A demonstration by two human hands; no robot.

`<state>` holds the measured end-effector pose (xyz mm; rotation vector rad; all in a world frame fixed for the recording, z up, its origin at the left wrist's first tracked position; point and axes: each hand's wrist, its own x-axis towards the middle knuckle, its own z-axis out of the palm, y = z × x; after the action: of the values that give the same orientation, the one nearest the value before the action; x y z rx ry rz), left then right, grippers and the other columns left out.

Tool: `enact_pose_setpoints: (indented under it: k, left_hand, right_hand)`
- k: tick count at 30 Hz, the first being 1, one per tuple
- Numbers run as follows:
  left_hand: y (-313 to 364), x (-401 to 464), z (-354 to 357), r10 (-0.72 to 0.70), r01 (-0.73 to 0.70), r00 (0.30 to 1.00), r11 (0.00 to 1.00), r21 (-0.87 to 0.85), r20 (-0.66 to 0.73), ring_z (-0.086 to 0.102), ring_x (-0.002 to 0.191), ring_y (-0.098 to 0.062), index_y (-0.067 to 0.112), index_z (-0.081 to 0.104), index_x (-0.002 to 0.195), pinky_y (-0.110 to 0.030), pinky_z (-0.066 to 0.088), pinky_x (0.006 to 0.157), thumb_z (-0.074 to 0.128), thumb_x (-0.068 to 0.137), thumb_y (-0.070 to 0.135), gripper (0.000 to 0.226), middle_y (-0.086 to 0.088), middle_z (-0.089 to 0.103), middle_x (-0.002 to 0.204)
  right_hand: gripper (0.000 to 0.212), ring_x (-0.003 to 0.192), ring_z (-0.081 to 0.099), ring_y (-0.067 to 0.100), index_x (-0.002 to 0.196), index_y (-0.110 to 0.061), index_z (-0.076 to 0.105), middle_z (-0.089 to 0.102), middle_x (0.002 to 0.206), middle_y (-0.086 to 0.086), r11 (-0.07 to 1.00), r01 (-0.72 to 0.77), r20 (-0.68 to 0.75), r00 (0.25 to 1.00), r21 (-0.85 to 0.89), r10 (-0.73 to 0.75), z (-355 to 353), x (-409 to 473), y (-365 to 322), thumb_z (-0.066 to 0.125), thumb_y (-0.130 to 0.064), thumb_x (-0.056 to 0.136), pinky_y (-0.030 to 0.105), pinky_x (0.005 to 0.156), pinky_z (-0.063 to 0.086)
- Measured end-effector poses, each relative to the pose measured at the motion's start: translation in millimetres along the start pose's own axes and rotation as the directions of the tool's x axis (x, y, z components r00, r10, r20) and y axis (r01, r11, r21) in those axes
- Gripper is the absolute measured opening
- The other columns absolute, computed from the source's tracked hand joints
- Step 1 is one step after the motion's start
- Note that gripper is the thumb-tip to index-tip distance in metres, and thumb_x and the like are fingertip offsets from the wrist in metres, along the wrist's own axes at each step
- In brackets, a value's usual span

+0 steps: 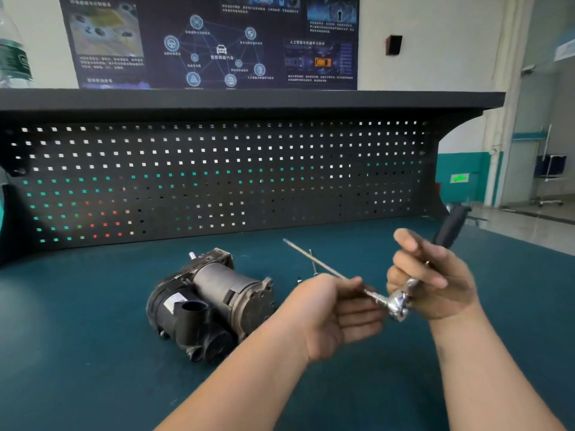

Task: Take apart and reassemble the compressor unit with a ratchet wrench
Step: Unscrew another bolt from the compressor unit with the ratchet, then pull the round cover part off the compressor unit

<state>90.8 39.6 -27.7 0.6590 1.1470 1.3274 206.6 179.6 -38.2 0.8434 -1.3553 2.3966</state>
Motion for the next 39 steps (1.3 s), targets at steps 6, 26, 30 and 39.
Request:
enact_pose_setpoints:
  k: [6, 26, 30, 39]
  left_hand:
    - [53.2, 83.7, -17.8, 0.035, 0.002, 0.937, 0.994, 0.106, -0.348, 0.06, 0.048, -0.023, 0.004, 0.051, 0.073, -0.029, 0.051, 0.045, 0.039, 0.094, 0.009, 0.024, -0.012, 0.059, 0.042]
    - [50.0, 184.5, -73.2, 0.441, 0.444, 0.806, -0.011, 0.896, -0.394, 0.053, 0.085, -0.026, 0.009, 0.055, 0.095, -0.032, 0.047, 0.072, 0.054, 0.085, 0.012, 0.01, -0.006, 0.054, 0.092]
    - [48.2, 180.0, -72.5, 0.462, 0.449, 0.802, -0.05, 0.892, -0.378, 0.049, 0.084, -0.025, 0.009, 0.056, 0.101, -0.031, 0.044, 0.07, 0.056, 0.085, 0.012, 0.016, -0.007, 0.056, 0.099]
    - [31.9, 116.7, -21.9, 0.688, 0.165, 0.65, 0.288, 0.943, -0.323, 0.053, 0.077, -0.028, 0.013, 0.039, 0.06, -0.029, 0.04, 0.064, 0.044, 0.091, 0.01, 0.032, -0.004, 0.054, 0.072]
  right_hand:
    - [0.009, 0.034, 0.043, 0.006, 0.081, -0.007, 0.057, 0.054, 0.059, 0.003, 0.996, 0.071, -0.871, 0.486, -0.045, -0.074, -38.1, 27.9, 29.6, 0.051, -0.009, 0.088, 0.013, 0.035, 0.035]
    - [0.016, 0.029, 0.022, 0.009, 0.07, -0.01, 0.041, 0.05, 0.052, 0.006, 0.935, 0.351, -0.976, 0.215, 0.05, -0.029, -61.7, 35.2, 61.8, 0.032, -0.002, 0.081, 0.012, 0.033, 0.02]
    - [0.015, 0.029, 0.022, 0.009, 0.071, -0.01, 0.04, 0.048, 0.062, 0.006, 0.933, 0.358, -0.982, 0.183, 0.028, -0.041, -61.5, 36.5, 60.6, 0.034, -0.004, 0.083, 0.014, 0.032, 0.019]
    - [0.021, 0.026, 0.021, 0.009, 0.07, -0.011, 0.042, 0.049, 0.046, 0.0, 0.905, 0.424, -0.984, 0.167, 0.013, -0.064, -58.0, 40.1, 59.0, 0.044, -0.016, 0.091, 0.013, 0.031, 0.018]
